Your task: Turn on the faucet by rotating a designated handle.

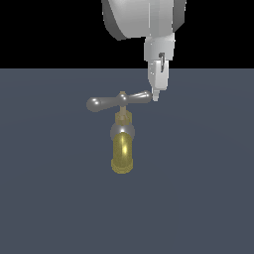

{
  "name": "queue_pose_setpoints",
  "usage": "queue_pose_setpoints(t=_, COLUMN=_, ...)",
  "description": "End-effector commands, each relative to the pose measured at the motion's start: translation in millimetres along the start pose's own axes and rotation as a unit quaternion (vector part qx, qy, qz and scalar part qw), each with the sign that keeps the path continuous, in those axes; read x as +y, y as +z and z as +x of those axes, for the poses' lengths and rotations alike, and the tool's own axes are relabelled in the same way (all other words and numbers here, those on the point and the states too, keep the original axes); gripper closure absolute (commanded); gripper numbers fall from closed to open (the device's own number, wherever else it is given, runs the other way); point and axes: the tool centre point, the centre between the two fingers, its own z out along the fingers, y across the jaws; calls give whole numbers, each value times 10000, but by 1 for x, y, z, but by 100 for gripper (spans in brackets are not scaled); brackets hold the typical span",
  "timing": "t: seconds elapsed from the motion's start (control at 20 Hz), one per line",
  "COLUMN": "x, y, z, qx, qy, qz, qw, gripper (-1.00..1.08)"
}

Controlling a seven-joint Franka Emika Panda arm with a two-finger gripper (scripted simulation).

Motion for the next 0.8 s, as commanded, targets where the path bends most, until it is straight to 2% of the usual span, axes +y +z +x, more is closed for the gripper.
queue_pose_setpoints(t=0.0, x=11, y=-2, z=36, qx=58, qy=-225, qz=-28, qw=9997, gripper=108)
queue_pose_setpoints(t=0.45, x=33, y=-3, z=55, qx=58, qy=-244, qz=-40, qw=9997, gripper=108)
queue_pose_setpoints(t=0.5, x=28, y=-1, z=21, qx=-13, qy=-23, qz=-11, qw=10000, gripper=108)
queue_pose_setpoints(t=0.75, x=33, y=-2, z=64, qx=12, qy=-101, qz=-21, qw=9999, gripper=108)
